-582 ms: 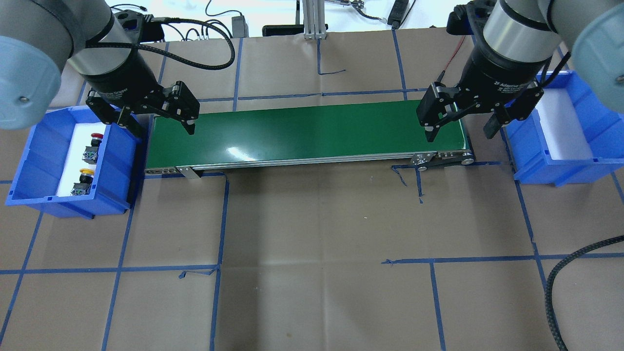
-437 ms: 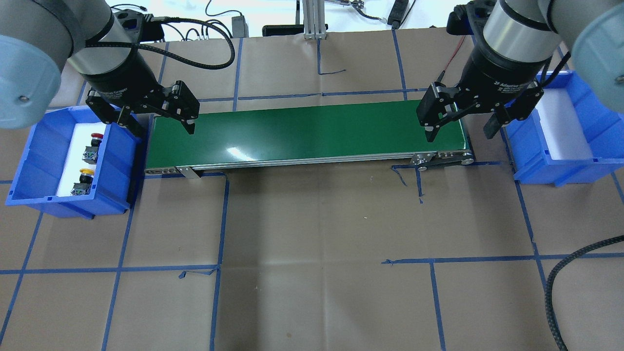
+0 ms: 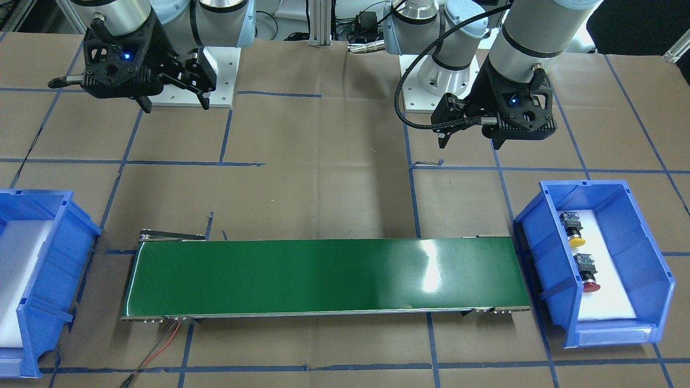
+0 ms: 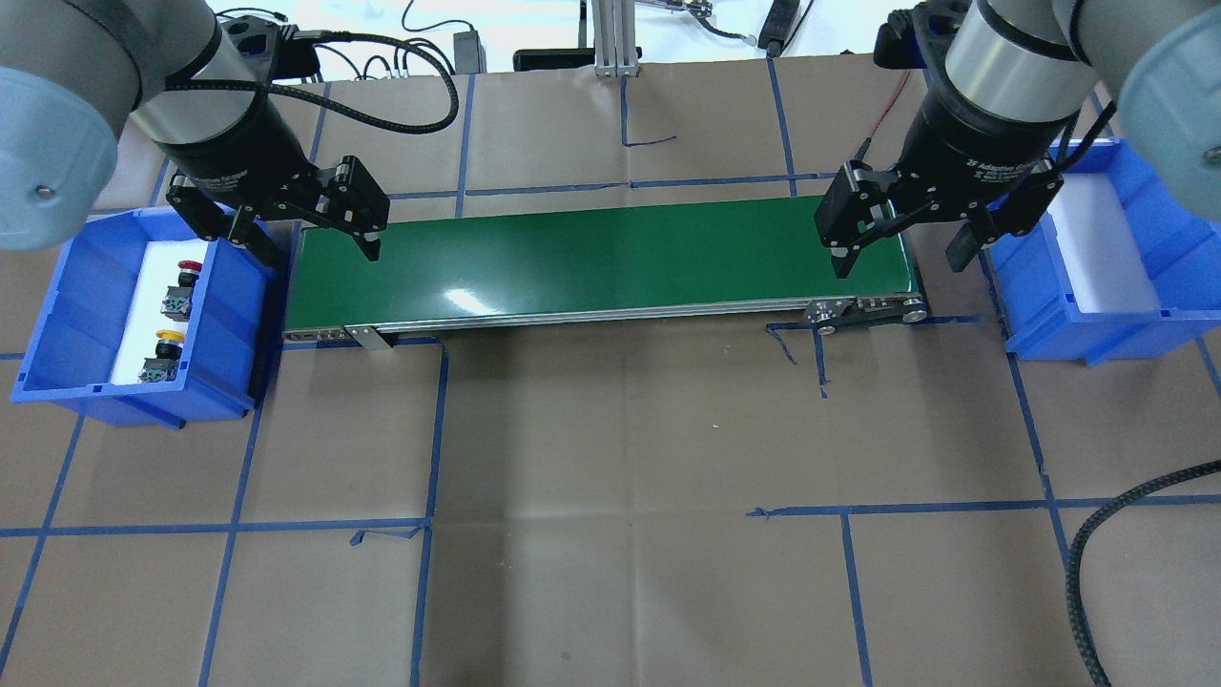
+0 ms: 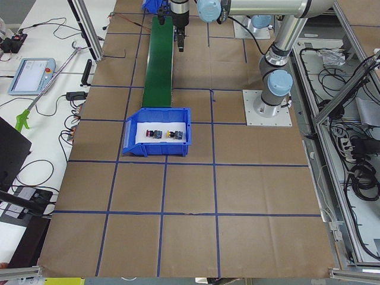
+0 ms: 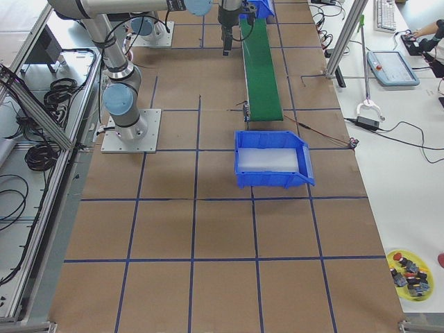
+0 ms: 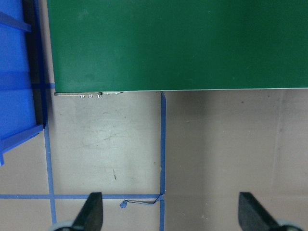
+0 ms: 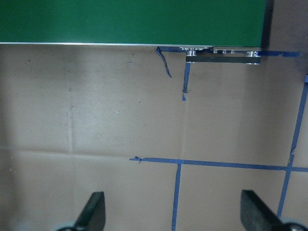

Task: Transport two buttons from left to right
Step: 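Move the left gripper over the blue bin holding the buttons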

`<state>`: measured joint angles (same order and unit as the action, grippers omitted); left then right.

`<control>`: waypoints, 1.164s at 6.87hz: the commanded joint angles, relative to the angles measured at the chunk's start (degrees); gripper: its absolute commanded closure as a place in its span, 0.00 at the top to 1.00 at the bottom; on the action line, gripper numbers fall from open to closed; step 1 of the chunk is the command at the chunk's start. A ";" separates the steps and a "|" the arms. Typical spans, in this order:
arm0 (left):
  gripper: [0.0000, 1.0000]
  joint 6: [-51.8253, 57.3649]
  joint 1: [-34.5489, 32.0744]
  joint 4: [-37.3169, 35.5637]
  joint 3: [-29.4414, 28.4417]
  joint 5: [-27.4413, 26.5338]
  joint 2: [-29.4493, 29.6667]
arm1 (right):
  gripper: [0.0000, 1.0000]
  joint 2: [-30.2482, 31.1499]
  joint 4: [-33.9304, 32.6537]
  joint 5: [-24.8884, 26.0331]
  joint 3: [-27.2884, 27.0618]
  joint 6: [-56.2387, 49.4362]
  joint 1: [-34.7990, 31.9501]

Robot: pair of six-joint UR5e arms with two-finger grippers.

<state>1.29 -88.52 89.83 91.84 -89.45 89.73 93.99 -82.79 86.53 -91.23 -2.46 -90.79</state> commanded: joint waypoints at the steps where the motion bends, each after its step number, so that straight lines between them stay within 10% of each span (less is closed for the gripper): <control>1: 1.00 0.37 0.10 -0.10 0.44 0.07 -0.25 | 1.00 -0.03 -0.01 -0.05 0.00 0.00 0.00; 4: 1.00 4.73 2.46 -0.80 0.45 -0.54 0.00 | 1.00 -0.03 -0.01 -0.05 0.00 0.00 0.00; 8: 1.00 31.68 28.41 -1.77 1.49 0.07 1.40 | 1.00 -0.03 -0.01 0.04 0.00 -0.17 0.00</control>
<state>24.48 -68.91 88.16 93.02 -89.71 90.39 93.99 -82.78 86.51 -91.23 -2.50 -90.79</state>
